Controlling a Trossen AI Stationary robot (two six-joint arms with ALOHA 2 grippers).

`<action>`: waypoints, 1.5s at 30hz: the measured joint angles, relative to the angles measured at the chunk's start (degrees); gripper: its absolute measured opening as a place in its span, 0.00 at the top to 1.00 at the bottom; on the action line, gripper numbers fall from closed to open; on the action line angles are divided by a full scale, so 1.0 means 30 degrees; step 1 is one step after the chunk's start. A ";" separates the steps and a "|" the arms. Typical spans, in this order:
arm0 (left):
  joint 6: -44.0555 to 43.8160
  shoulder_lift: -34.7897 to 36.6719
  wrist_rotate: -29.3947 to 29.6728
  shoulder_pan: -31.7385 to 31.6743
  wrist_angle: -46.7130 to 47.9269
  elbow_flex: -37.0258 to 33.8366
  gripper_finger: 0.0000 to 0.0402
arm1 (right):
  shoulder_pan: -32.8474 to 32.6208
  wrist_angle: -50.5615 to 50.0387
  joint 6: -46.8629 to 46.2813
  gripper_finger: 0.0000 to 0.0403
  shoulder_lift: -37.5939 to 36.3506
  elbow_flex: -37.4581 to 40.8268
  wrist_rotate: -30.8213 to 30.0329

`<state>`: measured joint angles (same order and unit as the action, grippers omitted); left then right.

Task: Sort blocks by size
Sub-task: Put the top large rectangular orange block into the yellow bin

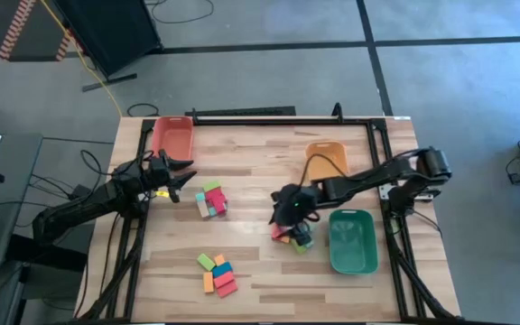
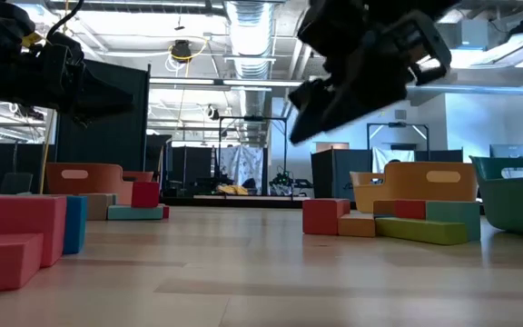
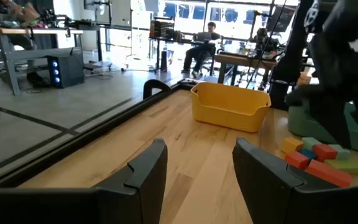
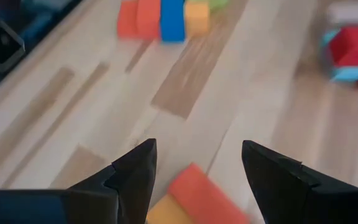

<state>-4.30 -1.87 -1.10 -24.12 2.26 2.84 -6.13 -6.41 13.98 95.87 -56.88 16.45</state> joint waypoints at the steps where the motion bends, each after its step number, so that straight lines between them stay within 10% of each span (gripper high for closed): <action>1: -0.0006 0.0006 0.0000 0.0000 0.0000 -0.0004 0.57 | -0.0053 -0.0542 0.0235 0.34 0.0408 -0.0339 0.0019; 16: -0.0006 0.0001 0.0000 0.0000 0.0000 0.0003 0.57 | -0.1122 -0.3858 0.5941 0.34 0.3178 -0.2610 -0.1868; 45: -0.0005 0.0001 0.0009 0.0000 -0.0007 0.0003 0.57 | -0.0319 -0.4923 0.7498 0.46 0.4170 -0.2925 -0.3358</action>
<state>-4.31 -1.86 -1.08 -24.12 2.24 2.85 -7.09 -21.18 36.47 108.38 -65.65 6.37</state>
